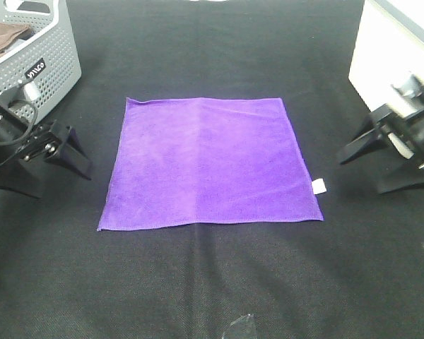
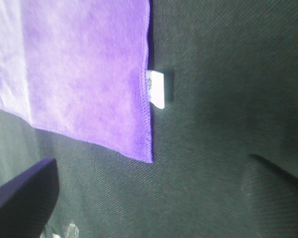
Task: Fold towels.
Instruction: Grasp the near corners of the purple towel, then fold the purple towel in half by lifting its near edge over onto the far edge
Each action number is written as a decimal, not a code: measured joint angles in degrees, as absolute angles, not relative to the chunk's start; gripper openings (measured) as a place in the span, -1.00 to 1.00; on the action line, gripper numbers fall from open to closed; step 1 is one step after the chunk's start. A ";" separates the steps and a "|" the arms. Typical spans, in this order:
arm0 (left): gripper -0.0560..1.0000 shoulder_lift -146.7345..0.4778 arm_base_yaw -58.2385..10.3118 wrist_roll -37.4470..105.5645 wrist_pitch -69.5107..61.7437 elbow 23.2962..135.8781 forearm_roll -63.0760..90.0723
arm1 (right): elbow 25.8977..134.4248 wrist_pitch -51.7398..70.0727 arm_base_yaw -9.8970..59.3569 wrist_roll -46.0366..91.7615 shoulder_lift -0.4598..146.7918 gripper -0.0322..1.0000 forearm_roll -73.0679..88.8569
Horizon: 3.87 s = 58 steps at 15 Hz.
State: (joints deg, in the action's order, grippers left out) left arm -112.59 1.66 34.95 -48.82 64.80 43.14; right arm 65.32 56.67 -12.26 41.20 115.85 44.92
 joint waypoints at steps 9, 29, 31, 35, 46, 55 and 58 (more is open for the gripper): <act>0.98 -118.26 1.55 35.58 -47.73 65.09 46.29 | 65.55 51.80 -7.33 41.14 119.98 0.86 45.61; 0.35 -126.34 -15.47 27.79 -50.08 73.85 49.39 | 66.63 46.29 7.10 40.62 122.73 0.32 48.93; 0.11 -126.51 -15.47 27.27 -49.16 73.85 49.16 | 66.63 45.61 7.10 40.34 122.84 0.09 47.73; -0.73 -127.20 -15.58 26.99 -48.13 73.85 46.75 | 66.52 45.84 7.10 39.59 123.76 -0.70 45.61; -0.89 -111.04 -16.10 26.53 -50.76 63.77 36.84 | 56.67 56.09 7.45 32.26 105.77 -0.94 42.17; -0.89 -111.10 -15.58 25.44 -40.74 72.02 34.26 | 70.19 48.93 7.73 30.37 109.09 -0.94 40.05; -0.89 -120.03 -12.49 25.44 -39.88 87.38 34.49 | 89.55 48.82 7.73 28.13 121.12 -0.94 37.24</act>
